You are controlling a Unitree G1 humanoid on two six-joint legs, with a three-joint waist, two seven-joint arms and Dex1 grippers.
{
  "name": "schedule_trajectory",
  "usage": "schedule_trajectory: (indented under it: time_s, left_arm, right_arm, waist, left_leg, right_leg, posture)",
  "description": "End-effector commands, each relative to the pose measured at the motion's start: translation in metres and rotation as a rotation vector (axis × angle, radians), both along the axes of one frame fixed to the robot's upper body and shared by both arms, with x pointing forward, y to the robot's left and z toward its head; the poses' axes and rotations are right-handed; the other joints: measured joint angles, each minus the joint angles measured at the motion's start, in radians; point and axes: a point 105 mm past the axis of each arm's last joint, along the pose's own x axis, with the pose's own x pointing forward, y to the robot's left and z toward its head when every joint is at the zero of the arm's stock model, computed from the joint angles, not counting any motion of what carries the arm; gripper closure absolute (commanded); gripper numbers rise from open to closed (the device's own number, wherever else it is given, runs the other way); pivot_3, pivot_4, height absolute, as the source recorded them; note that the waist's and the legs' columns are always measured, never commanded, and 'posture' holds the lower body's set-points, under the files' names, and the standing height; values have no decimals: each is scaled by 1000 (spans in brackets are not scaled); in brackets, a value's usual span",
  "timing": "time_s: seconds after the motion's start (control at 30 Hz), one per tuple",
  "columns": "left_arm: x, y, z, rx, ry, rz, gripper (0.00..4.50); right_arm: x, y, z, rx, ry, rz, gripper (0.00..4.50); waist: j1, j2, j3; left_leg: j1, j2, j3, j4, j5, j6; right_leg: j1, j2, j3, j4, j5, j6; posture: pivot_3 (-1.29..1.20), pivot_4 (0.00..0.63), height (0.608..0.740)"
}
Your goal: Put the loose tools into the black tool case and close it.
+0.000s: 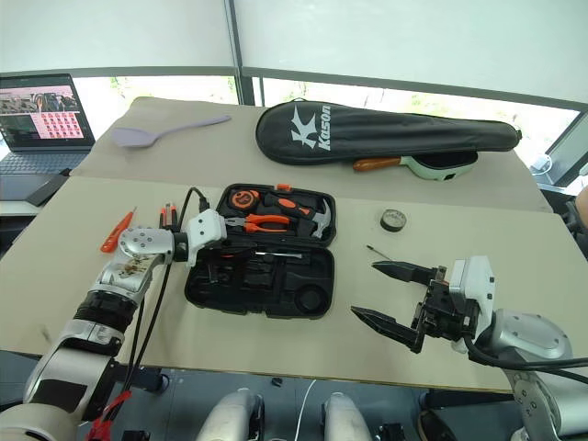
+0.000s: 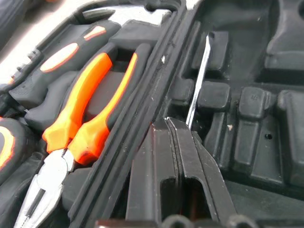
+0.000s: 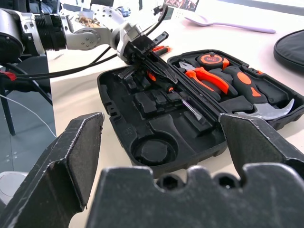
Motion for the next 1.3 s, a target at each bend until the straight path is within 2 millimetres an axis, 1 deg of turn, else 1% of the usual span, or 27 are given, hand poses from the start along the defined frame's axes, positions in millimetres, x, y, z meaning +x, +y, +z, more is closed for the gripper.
schedule_trajectory:
  time_s: [0.03,0.1,0.2,0.27,0.3,0.33,0.37,0.4,0.43,0.53,0.6,0.63,0.7,0.77,0.8,0.87,0.97,1.07,1.1,1.17,1.3]
  left_arm:
    - [-6,-9,-20,40,69,-18,4448]
    - [-6,-12,-19,11,71,-19,4448]
    - [-4,-13,-6,-83,54,-7,4448]
    - [-7,-8,24,-245,-7,-31,3946]
    - [-14,-4,42,-337,-28,-66,3820]
    - [-22,2,55,-403,-41,-103,3334]
    - [-31,8,62,-431,-34,-137,3123]
    - [-38,12,65,-443,-24,-160,2637]
    - [-47,20,69,-464,-2,-178,2248]
    - [-70,52,60,-415,76,-152,1238]
    - [-80,65,53,-385,106,-124,445]
    - [-84,71,49,-373,113,-109,140]
    - [-94,86,39,-348,131,-66,61]
    - [-102,99,33,-336,141,-29,61]
    - [-105,103,33,-333,144,-18,61]
    - [-110,109,33,-342,146,-2,61]
    - [-116,104,36,-373,164,-29,61]
    - [-121,92,39,-393,189,-76,61]
    - [-122,84,43,-422,193,-101,61]
    - [-125,72,51,-461,203,-133,61]
    - [-128,55,57,-490,213,-168,61]
  right_arm:
    - [-1,0,5,5,-46,-6,0]
    - [0,-1,5,15,-48,-19,0]
    - [2,-6,4,29,-61,-53,0]
    - [-1,-18,3,25,-65,-101,0]
    - [-3,-26,2,14,-75,-133,0]
    - [-5,-32,2,4,-80,-162,0]
    - [-7,-39,0,-10,-84,-192,0]
    - [-9,-43,-2,-19,-87,-211,0]
    - [-13,-52,-5,-36,-89,-242,0]
    - [-29,-87,-22,-103,-97,-383,0]
    - [-37,-105,-32,-128,-97,-464,0]
    - [-42,-114,-36,-133,-95,-511,0]
    - [-58,-134,-53,-160,-47,-590,0]
    - [-72,-145,-66,-174,9,-632,0]
    - [-77,-149,-70,-177,24,-644,0]
    - [-77,-152,-72,-183,34,-652,0]
    - [-53,-150,-61,-181,4,-626,0]
    - [-23,-145,-50,-207,9,-559,0]
    - [-4,-147,-51,-259,67,-564,0]
    - [22,-153,-54,-374,153,-585,0]
    - [56,-146,-53,-455,214,-498,0]
  waist:
    - [2,1,-1]
    - [3,1,-1]
    - [6,1,-1]
    - [6,2,-1]
    - [6,2,-1]
    - [4,1,-1]
    - [0,1,-1]
    - [-2,1,-1]
    - [-7,2,-1]
    - [-17,6,-3]
    - [-19,8,-3]
    - [-20,8,-3]
    - [-18,9,-3]
    - [-15,9,-3]
    - [-15,9,-3]
    - [-16,9,-3]
    - [-25,11,-3]
    - [-36,12,-3]
    - [-34,12,-3]
    - [-36,12,-2]
    - [-25,12,-2]
  left_leg:
    - [0,0,0,0,0,0]
    - [1,0,0,0,0,0]
    - [4,-1,0,0,0,0]
    - [4,-1,0,0,0,0]
    - [4,-1,0,0,0,0]
    - [3,-1,0,0,0,0]
    - [1,0,0,0,0,0]
    - [-2,0,-1,0,0,0]
    - [-3,0,-1,0,0,0]
    - [0,1,-1,-1,0,0]
    - [4,1,-1,-4,-1,1]
    - [5,1,0,-4,-1,1]
    - [7,1,2,-3,-1,1]
    - [11,2,2,-3,-1,1]
    - [13,2,2,-4,-1,0]
    - [14,3,2,-4,-1,0]
    - [16,4,-1,-4,-1,0]
    - [17,3,1,-4,-1,1]
    - [18,3,2,-4,-1,1]
    - [19,3,2,-5,-1,1]
    - [18,1,3,-6,-1,1]
  right_leg:
    - [0,0,0,0,0,0]
    - [1,0,0,0,0,0]
    - [4,-1,0,0,0,1]
    - [4,-1,0,-1,0,1]
    - [4,-1,0,-1,0,1]
    - [3,-1,0,-1,0,1]
    - [1,-1,0,-1,0,1]
    - [-2,-1,0,0,0,1]
    - [-3,-1,0,0,0,1]
    - [-1,0,0,0,0,0]
    - [2,0,1,-1,-1,0]
    - [3,0,1,-1,-1,0]
    - [4,-1,1,-1,-1,-1]
    - [8,-3,1,-1,-4,0]
    - [10,-3,1,-2,-5,-1]
    - [10,-4,1,-2,-7,-4]
    - [10,-5,2,-1,-8,-7]
    - [11,-5,6,-1,-7,-7]
    - [11,-5,6,-1,-6,-6]
    - [12,-5,7,-1,-5,-5]
    - [11,-3,6,-1,-4,-2]
  posture:
    - [0,150,740]
    - [0,150,740]
    - [0,150,740]
    - [0,150,740]
    - [0,150,740]
    - [0,150,740]
    - [0,150,740]
    - [0,150,740]
    - [0,150,740]
    - [0,150,740]
    - [0,150,740]
    - [0,150,740]
    - [0,150,740]
    - [0,150,740]
    - [0,150,740]
    - [0,150,740]
    - [0,150,740]
    - [0,150,740]
    - [0,150,740]
    - [0,150,740]
    - [0,150,740]
